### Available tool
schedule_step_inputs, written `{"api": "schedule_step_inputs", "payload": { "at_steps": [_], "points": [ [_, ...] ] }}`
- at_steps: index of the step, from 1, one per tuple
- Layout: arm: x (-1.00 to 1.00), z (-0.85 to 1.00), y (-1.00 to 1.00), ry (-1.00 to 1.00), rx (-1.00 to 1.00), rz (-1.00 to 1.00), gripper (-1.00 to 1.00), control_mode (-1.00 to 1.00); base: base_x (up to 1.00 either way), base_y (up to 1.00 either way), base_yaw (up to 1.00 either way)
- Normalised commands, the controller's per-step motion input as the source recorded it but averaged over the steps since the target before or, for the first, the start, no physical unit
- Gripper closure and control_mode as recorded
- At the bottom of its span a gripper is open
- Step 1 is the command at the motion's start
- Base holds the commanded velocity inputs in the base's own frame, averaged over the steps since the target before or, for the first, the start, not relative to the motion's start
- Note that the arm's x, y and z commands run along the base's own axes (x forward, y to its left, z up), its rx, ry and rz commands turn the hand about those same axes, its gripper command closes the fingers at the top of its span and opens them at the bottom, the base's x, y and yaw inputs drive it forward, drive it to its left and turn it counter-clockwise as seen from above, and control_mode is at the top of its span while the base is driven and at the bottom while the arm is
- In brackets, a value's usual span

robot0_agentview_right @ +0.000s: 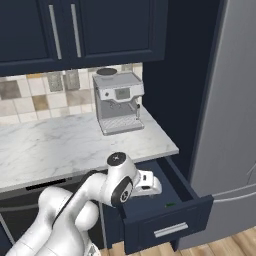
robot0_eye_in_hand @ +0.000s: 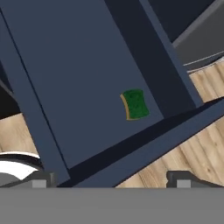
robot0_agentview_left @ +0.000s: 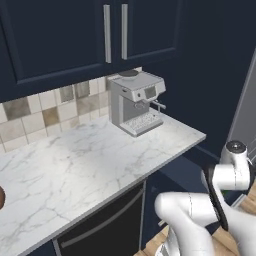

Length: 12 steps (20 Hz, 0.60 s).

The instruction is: Restock the sink supplies by placing the sponge and soap dispenser on the counter and next to the sink. Make sure the soap dispenser is upright.

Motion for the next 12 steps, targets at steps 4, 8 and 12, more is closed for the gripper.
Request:
{"api": "schedule_step_inputs", "payload": {
  "at_steps": [4, 8, 12],
  "points": [
    [0.17, -0.53, -0.16, 0.07, 0.0, 0.0, -1.0, -1.0, 0.0, 0.0, 0.0],
    [0.18, -0.32, 0.0, 0.0, 0.0, 0.0, -1.0, -1.0, 0.0, 0.0, 0.0],
    [0.2, -0.52, 0.0, 0.07, 0.0, 0.0, -1.0, -1.0, 0.0, 0.0, 0.0]
  ]
}}
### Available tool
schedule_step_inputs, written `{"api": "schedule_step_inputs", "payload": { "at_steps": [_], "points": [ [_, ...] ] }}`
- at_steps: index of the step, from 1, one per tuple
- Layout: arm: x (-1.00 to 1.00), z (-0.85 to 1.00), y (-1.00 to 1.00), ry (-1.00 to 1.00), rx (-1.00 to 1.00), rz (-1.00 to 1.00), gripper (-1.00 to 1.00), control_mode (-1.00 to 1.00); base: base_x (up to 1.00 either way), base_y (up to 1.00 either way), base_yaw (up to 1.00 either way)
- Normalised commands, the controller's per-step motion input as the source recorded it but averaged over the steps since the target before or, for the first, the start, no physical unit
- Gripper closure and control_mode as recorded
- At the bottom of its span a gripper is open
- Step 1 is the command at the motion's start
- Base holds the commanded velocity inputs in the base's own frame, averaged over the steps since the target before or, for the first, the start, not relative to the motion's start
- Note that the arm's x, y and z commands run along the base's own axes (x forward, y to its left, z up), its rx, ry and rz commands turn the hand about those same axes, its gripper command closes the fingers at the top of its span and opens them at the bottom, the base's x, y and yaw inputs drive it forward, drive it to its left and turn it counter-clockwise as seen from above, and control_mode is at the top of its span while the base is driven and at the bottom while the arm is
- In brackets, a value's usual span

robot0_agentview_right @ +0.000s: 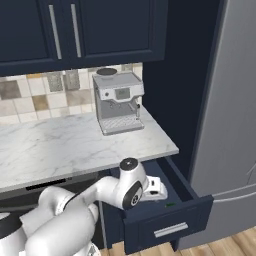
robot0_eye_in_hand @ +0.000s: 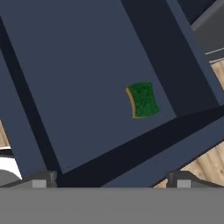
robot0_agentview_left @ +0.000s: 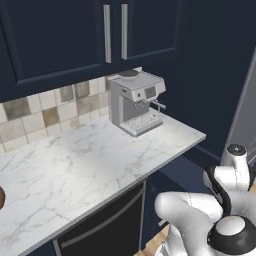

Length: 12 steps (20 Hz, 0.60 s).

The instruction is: Restock the sink supplies by placing the sponge and soap dispenser on the counter and next to the sink. Make sure the soap dispenser is upright.

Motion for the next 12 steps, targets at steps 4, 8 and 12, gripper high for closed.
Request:
{"api": "schedule_step_inputs", "payload": {
  "at_steps": [4, 8, 12],
  "points": [
    [0.14, -0.5, 0.0, 0.09, 0.0, 0.0, -1.0, -1.0, 0.0, 0.0, 0.0],
    [0.02, -0.49, -0.05, 0.07, 0.0, 0.0, -1.0, -1.0, 0.0, 0.0, 0.0],
    [-0.04, -0.35, -0.2, 0.02, 0.0, 0.0, -1.0, -1.0, 0.0, 0.0, 0.0]
  ]
}}
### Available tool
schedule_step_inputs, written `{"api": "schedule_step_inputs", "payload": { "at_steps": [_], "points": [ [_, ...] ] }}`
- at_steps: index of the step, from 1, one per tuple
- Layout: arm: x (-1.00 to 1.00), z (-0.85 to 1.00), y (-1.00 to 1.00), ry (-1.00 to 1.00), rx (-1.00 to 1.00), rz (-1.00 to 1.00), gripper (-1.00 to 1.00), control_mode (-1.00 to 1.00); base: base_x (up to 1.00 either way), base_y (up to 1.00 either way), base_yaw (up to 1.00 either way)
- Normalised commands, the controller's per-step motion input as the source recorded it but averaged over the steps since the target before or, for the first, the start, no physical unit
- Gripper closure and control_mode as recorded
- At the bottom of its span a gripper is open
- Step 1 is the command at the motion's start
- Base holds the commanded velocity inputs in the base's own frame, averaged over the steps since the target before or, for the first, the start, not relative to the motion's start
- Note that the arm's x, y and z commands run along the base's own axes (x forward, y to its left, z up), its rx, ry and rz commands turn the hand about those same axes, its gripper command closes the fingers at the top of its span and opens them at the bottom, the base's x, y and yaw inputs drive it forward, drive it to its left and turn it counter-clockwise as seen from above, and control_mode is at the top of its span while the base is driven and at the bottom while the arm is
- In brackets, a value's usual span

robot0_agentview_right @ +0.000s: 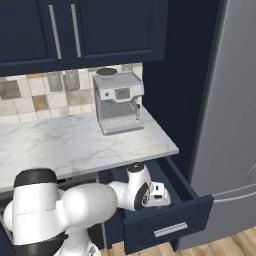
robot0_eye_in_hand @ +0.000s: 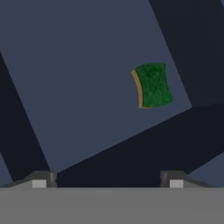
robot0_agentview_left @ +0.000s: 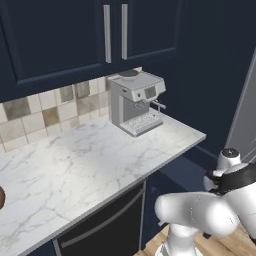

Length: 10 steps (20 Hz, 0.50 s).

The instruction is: Restock the sink supplies by placing the sponge and soap dispenser on the counter and next to the sink. Make sure the soap dispenser is upright.

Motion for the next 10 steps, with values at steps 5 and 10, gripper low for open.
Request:
{"api": "schedule_step_inputs", "payload": {
  "at_steps": [5, 10],
  "points": [
    [-0.26, -0.34, -0.25, 0.0, 0.0, 0.0, -1.0, -1.0, 0.0, 0.0, 0.0],
    [-0.41, -0.49, -0.22, 0.01, 0.0, 0.0, -1.0, -1.0, 0.0, 0.0, 0.0]
  ]
}}
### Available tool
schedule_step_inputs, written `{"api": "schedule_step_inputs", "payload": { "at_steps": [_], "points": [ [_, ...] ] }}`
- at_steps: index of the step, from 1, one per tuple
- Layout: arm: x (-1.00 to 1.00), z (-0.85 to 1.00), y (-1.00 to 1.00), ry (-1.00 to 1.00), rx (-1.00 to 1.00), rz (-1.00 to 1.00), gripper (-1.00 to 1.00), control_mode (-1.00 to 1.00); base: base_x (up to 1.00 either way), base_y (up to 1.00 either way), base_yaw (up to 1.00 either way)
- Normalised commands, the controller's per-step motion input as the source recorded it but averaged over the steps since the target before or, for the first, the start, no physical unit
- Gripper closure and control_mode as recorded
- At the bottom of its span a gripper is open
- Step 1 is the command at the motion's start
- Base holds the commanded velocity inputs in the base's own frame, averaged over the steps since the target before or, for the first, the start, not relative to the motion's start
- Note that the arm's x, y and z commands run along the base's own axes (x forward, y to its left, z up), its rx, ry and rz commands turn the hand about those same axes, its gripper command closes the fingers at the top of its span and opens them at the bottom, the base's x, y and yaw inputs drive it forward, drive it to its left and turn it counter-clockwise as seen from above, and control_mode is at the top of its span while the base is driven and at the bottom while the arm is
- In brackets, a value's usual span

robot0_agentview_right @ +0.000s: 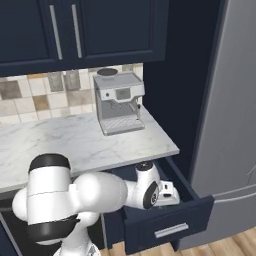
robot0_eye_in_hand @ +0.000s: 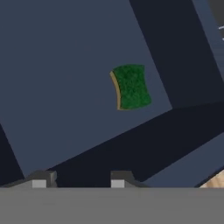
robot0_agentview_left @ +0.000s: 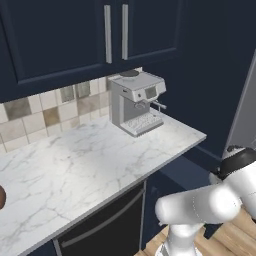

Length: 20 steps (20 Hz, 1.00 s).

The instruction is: Restock the sink supplies by placing the sponge and soap dispenser on the counter and next to the sink. Make sure the soap dispenser is upright.

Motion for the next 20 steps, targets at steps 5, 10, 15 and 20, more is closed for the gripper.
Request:
{"api": "schedule_step_inputs", "payload": {
  "at_steps": [5, 10, 15, 20],
  "points": [
    [-0.66, -0.6, -0.31, 0.0, 0.0, 0.0, -1.0, -1.0, 0.0, 0.0, 0.0],
    [-0.95, -0.55, -0.46, -0.01, 0.0, 0.0, -1.0, -1.0, 0.0, 0.0, 0.0],
    [-0.1, 0.5, -0.44, -0.08, 0.0, 0.0, -1.0, -1.0, 0.0, 0.0, 0.0],
    [0.0, 0.17, -0.51, -0.02, 0.0, 0.0, -1.0, -1.0, 0.0, 0.0, 0.0]
  ]
}}
